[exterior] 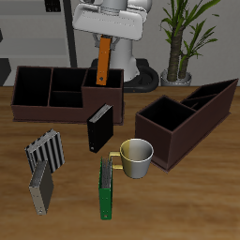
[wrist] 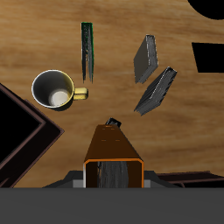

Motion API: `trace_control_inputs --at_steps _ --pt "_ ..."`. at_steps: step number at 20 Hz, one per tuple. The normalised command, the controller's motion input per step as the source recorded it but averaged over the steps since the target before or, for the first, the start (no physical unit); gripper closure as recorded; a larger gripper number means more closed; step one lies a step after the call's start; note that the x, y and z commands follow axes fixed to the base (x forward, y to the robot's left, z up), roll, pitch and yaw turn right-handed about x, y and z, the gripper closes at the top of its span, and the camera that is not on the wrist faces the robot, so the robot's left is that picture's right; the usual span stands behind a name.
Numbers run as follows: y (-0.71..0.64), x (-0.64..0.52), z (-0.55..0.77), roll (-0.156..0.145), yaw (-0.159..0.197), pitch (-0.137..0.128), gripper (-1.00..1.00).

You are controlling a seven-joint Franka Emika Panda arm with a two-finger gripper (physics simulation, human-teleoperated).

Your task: Place the orange book into the left desk caddy's right compartment

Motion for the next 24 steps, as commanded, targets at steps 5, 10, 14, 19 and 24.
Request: trace_control_inputs --at_steps 5,10,14,19,24 --pt "0.79 0.03 0.14 0.07 0.029 -0.003 1.0" --pt "0.63 0.05 0.07 0.06 0.038 0.004 1.0" --pt "0.64 0.14 -0.02 0.048 0.001 0.015 1.0" --pt "0.54 0.24 -0.08 -0.021 -0.043 0.019 1.0" --pt "0.47 0.29 -0.02 -0.044 -0.016 0.02 1.0"
